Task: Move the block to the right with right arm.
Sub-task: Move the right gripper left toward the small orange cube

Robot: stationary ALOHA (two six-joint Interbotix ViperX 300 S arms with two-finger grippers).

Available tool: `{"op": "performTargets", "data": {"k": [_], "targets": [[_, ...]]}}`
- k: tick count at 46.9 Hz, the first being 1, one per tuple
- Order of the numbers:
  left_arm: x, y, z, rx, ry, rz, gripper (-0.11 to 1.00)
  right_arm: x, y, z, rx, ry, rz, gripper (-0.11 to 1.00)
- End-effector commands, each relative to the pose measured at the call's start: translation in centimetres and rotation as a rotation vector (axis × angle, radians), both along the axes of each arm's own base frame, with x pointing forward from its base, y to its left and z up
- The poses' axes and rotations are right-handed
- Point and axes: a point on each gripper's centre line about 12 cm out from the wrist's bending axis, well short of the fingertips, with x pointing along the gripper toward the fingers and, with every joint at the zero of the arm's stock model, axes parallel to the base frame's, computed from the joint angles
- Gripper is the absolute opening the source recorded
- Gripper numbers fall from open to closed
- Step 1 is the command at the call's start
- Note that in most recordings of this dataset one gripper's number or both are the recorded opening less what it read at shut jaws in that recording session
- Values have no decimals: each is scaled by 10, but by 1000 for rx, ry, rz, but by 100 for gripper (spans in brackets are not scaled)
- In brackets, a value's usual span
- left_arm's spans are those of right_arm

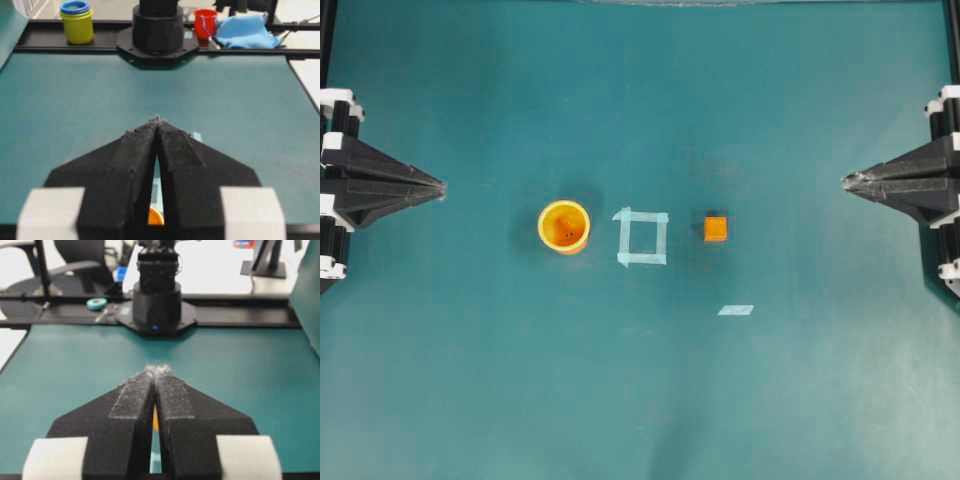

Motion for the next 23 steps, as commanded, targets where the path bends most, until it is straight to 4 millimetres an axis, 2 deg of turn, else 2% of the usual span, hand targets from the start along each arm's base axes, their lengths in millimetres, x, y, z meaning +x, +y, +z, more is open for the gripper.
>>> {"op": "performTargets", "data": {"k": [1, 11, 23], "targets": [[3, 1, 8, 17, 20, 3, 0, 3, -1, 9, 1, -20, -4, 0], [4, 1, 12, 5, 52, 3, 0, 22, -8, 9, 9, 77, -36, 0], [4, 1, 13, 5, 51, 3, 0, 56, -16, 0, 13, 170, -61, 0]]}}
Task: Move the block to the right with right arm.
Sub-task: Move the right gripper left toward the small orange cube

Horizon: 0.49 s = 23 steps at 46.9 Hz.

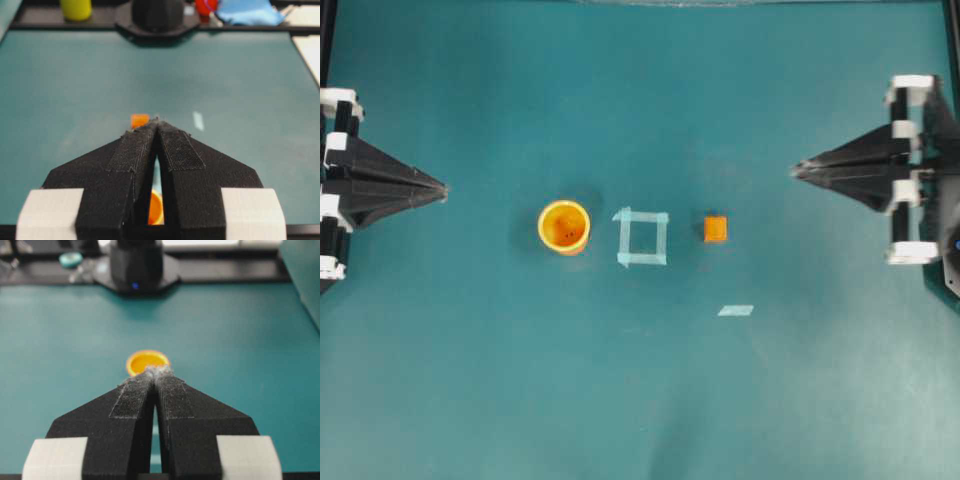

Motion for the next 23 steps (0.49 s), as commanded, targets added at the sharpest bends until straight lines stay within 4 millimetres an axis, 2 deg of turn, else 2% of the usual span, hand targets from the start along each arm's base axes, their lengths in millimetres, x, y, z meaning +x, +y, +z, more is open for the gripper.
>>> {"op": "performTargets", "data": {"k": [1, 23], "targets": [[2, 1, 11, 3, -29, 2, 0, 15, -2, 8, 3, -3, -6, 0], [2, 0, 11, 1, -29, 1, 0, 71, -13, -33, 26, 193, -30, 2]]}}
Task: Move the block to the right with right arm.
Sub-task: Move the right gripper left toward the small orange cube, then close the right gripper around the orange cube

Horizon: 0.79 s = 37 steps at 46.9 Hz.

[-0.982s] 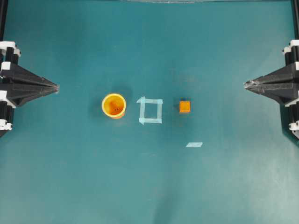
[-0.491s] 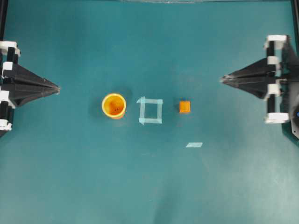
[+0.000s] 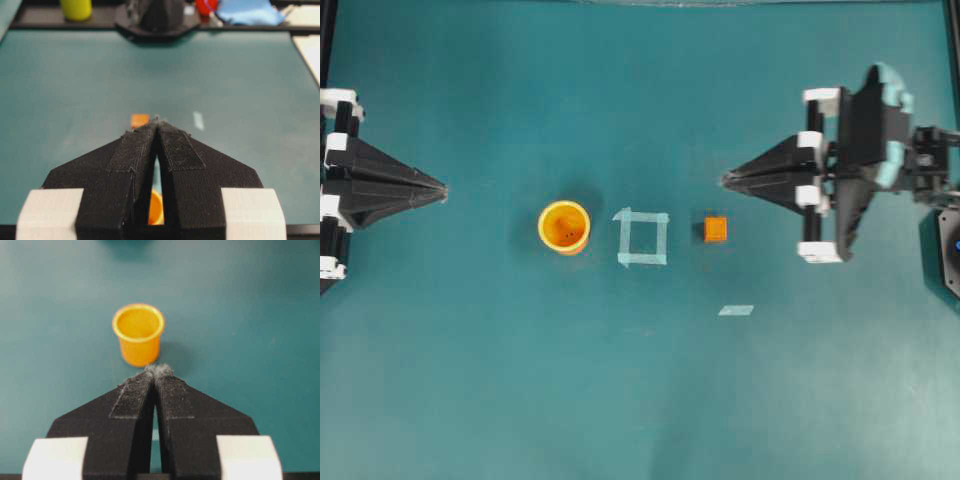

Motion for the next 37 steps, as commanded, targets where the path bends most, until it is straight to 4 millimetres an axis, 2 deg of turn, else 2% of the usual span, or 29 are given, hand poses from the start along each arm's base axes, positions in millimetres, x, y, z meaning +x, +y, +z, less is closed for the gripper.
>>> {"op": "performTargets", "data": {"k": [1, 14, 23, 37], "targets": [[2, 1, 11, 1, -29, 3, 0, 12, -3, 3, 3, 4, -7, 5], [1, 1, 11, 1, -28, 3, 0, 22, -5, -45, 25, 266, -9, 41], [2, 1, 11, 0, -25, 3, 0, 21, -4, -80, 41, 428, -9, 48], [1, 1, 12, 0, -29, 3, 0, 24, -5, -109, 49, 519, -9, 53]]}}
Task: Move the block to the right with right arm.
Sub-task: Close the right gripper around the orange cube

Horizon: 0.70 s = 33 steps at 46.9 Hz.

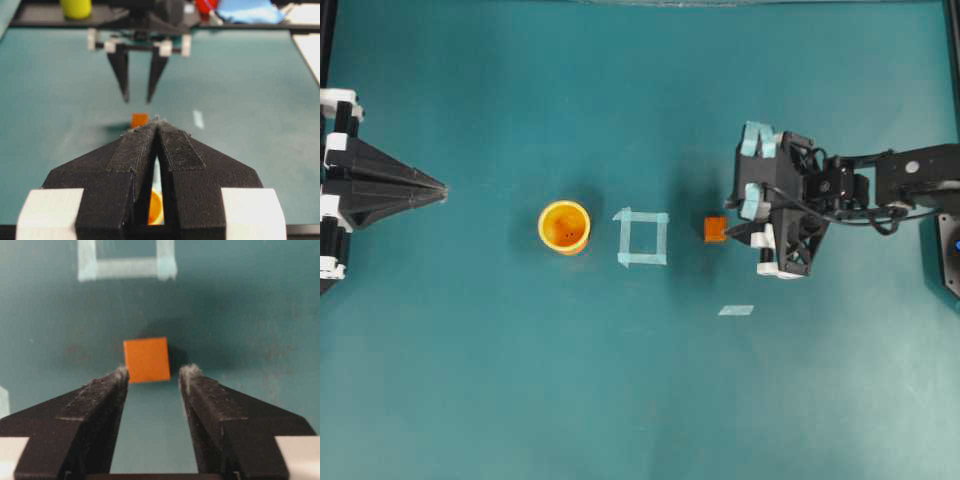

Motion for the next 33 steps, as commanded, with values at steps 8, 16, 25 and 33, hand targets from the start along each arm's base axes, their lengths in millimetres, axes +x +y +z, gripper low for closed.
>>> {"op": "performTargets", "data": {"k": [8, 16, 25, 33], "targets": [[0, 1, 13, 0, -37, 3, 0, 11, -1, 0, 0, -12, -1, 58], [0, 1, 11, 0, -21, 3, 0, 14, -1, -6, 2, 6, -1, 58], [0, 1, 11, 0, -14, 3, 0, 20, -2, -10, 2, 12, -1, 58], [-1, 1, 10, -1, -11, 3, 0, 26, -2, -14, 3, 12, -2, 58]]}}
